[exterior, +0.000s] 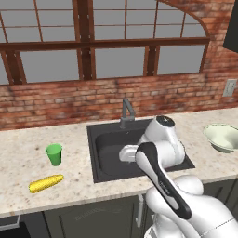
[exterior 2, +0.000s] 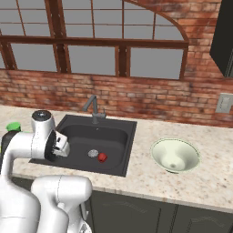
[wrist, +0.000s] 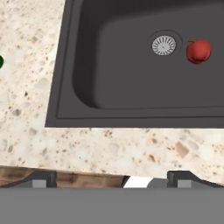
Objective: Remove the bell pepper and corn from the sink. Then move the bowl and cup from the counter to the sink for washing.
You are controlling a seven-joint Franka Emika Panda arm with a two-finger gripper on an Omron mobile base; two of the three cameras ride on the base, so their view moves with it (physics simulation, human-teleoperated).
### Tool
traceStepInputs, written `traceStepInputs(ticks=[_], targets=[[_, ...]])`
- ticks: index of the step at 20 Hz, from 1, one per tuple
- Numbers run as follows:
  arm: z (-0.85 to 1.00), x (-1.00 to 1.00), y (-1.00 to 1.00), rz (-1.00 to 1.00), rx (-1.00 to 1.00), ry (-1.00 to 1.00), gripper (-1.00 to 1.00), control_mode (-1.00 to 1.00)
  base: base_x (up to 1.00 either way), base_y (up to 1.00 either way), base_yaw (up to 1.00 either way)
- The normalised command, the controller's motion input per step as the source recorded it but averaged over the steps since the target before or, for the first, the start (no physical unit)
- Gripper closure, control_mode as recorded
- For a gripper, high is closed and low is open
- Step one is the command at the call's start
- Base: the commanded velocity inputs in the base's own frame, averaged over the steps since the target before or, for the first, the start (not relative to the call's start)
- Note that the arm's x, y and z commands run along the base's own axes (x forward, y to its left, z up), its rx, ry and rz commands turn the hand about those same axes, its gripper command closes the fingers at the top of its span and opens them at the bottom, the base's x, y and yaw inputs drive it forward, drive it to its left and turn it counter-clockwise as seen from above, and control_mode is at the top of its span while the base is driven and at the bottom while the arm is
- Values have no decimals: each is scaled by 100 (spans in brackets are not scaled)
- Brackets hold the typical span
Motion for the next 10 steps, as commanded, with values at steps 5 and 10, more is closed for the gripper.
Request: traceStepInputs(ticks=[5,10], targets=[[0,15,-36,0,7,-1,-100,-100,0,0,0],[0,16,-34,0,0,0,-100,-100,0,0,0]])
